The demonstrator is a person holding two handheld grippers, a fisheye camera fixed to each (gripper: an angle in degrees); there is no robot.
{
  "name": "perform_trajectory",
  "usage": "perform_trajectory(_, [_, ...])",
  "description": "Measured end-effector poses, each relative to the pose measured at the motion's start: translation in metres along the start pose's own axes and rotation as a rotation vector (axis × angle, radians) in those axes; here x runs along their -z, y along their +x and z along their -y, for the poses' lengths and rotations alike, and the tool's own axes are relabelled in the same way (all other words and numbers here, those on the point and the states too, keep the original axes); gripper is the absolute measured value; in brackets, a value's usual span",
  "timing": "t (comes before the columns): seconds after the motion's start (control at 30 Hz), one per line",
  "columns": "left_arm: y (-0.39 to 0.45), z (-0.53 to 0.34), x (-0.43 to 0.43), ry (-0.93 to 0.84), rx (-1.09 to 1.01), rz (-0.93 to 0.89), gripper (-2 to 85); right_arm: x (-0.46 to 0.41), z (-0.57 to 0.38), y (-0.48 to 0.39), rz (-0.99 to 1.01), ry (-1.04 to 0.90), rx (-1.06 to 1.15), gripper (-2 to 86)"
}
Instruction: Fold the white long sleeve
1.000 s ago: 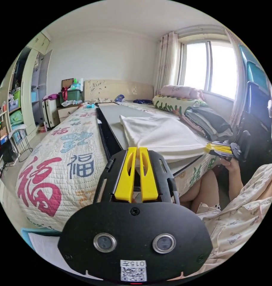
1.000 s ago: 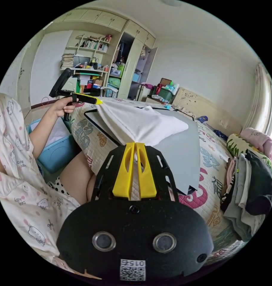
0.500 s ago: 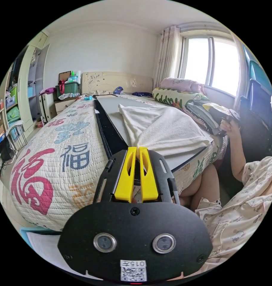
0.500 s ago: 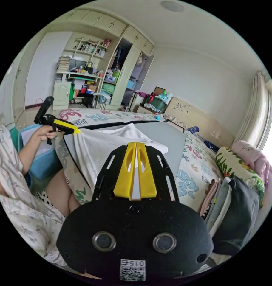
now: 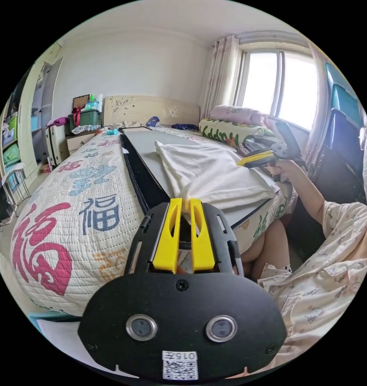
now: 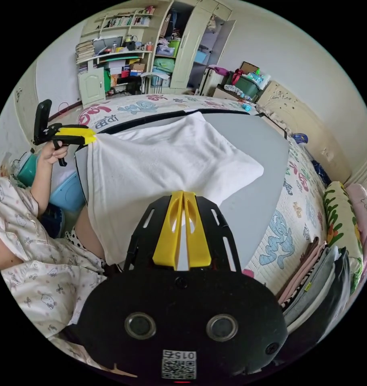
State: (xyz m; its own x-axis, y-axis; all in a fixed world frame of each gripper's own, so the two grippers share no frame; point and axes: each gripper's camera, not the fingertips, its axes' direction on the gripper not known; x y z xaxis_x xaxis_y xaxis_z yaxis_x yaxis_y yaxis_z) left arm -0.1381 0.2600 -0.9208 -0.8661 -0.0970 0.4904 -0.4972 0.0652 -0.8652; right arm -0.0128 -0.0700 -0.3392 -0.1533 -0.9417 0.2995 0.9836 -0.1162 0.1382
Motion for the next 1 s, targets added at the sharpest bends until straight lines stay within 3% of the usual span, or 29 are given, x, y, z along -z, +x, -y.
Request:
perform_trajectory(0.2, [-0.059, 0.083, 0.024, 0.146, -0.073, -0.07, 5.0, 0.081, -0.016, 0.088, 0.239, 0.213, -0.287, 9.6])
perform_trajectory(0.27, [-0.103, 0.142, -0.003, 0.137, -0.04, -0.123, 6.8, 0.089, -0.023, 0.14, 0.455, 0.266, -0.485, 11.6])
perform_trajectory(0.33, [-0.135, 0.187, -0.042, 0.098, -0.006, -0.112, 8.9, 0.088, -0.028, 0.171, 0.542, 0.294, -0.602, 13.0])
perform_trajectory(0.47, [-0.217, 0.28, -0.169, -0.139, 0.087, -0.149, 13.2, 0.082, -0.026, 0.215, 0.512, 0.232, -0.761, 13.9])
perform_trajectory(0.67, [-0.297, 0.341, -0.299, -0.37, 0.14, -0.182, 16.2, 0.082, 0.0, 0.23, 0.486, 0.145, -0.761, 14.8])
perform_trajectory(1.0, [-0.366, 0.398, -0.356, -0.42, 0.134, -0.255, 13.2, 0.076, 0.014, 0.215, 0.445, 0.037, -0.74, 12.9])
